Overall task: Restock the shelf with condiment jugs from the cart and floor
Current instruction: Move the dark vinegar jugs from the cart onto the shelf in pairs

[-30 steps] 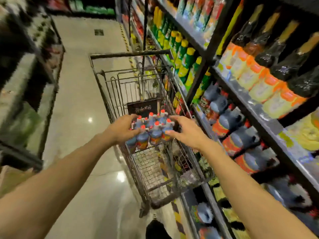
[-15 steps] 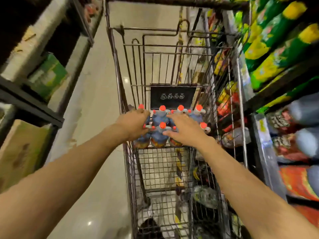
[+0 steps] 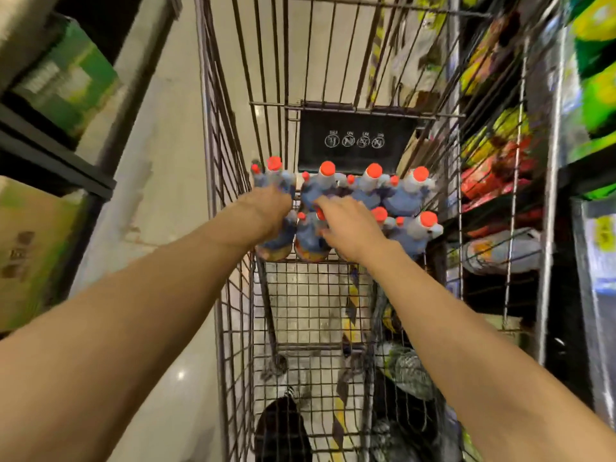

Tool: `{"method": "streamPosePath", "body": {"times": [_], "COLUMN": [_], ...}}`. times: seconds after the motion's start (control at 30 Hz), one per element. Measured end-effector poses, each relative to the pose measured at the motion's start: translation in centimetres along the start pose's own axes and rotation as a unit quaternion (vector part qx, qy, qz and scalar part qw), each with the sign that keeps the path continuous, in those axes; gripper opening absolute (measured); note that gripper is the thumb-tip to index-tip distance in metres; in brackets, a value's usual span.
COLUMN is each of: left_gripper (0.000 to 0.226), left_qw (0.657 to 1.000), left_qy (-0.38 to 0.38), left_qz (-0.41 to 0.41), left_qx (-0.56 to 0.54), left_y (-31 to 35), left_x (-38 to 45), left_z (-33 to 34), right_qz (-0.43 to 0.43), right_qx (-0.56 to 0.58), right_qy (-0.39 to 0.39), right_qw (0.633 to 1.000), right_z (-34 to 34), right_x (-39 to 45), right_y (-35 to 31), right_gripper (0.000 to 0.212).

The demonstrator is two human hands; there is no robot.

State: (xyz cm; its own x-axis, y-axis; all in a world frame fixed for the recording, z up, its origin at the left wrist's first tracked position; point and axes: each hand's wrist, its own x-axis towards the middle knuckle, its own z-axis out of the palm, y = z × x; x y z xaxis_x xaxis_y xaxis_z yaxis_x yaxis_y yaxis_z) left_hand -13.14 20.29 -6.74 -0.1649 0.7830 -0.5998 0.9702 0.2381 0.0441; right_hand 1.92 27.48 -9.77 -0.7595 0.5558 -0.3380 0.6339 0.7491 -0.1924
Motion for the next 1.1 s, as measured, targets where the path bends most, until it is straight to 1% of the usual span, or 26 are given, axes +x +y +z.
{"method": "streamPosePath", "body": {"times": [0.1,0.17,0.33,0.43,0.53,0.63,0.77,0.87,1.0,1.03,1.1], "left_gripper": [0.04,0.037,0.032,0.03,0.027,0.027,0.028,0.015,0.015,0.016,0.019], "left_qw": [1.0,0.999,0.995,0.991,0.99,0.984,0.976,0.971,0.969,0.969,0.97], "left_qy": [0.004,0.008,-0.01,0.003,0.004,0.009,0.021,0.025,0.041,0.053,0.081], "left_qz": [0.006,0.027,0.08,0.102,0.125,0.166,0.204,0.232,0.244,0.241,0.221], "left_qx": [0.003,0.021,0.066,0.089,0.07,0.069,0.073,0.053,0.019,0.004,-0.066], "left_y": [0.6,0.9,1.1,1.9,3.0,4.2,6.2,7.6,9.1,9.2,8.9], "left_x": [0.1,0.0,-0.8,-1.4,-2.3,-2.7,-2.8,-2.7,-2.8,-2.7,-2.5], "left_z": [0.1,0.0,0.2,0.0,0.2,1.0,2.1,3.3,4.8,5.3,6.5], "right_qz": [0.021,0.028,0.016,0.021,0.027,0.041,0.072,0.096,0.116,0.123,0.143], "right_qx": [0.013,0.006,0.019,0.025,0.041,0.056,0.074,0.098,0.113,0.137,0.232], "right_qy": [0.017,0.027,0.039,0.037,0.047,0.026,0.022,0.03,0.051,0.054,0.071], "right_qw": [1.0,0.999,0.999,0.999,0.998,0.997,0.994,0.99,0.985,0.981,0.96], "right_z": [0.5,0.7,1.5,1.2,0.9,1.3,3.1,4.2,5.2,5.5,6.0], "right_x": [-0.4,-1.2,-4.3,-5.6,-7.5,-9.8,-12.2,-13.8,-15.5,-15.7,-16.1], "right_y": [-0.4,-0.7,-0.6,0.1,0.8,1.8,3.3,4.4,5.4,5.6,5.9], "right_gripper": [0.031,0.033,0.04,0.039,0.038,0.042,0.036,0.035,0.038,0.038,0.038]}}
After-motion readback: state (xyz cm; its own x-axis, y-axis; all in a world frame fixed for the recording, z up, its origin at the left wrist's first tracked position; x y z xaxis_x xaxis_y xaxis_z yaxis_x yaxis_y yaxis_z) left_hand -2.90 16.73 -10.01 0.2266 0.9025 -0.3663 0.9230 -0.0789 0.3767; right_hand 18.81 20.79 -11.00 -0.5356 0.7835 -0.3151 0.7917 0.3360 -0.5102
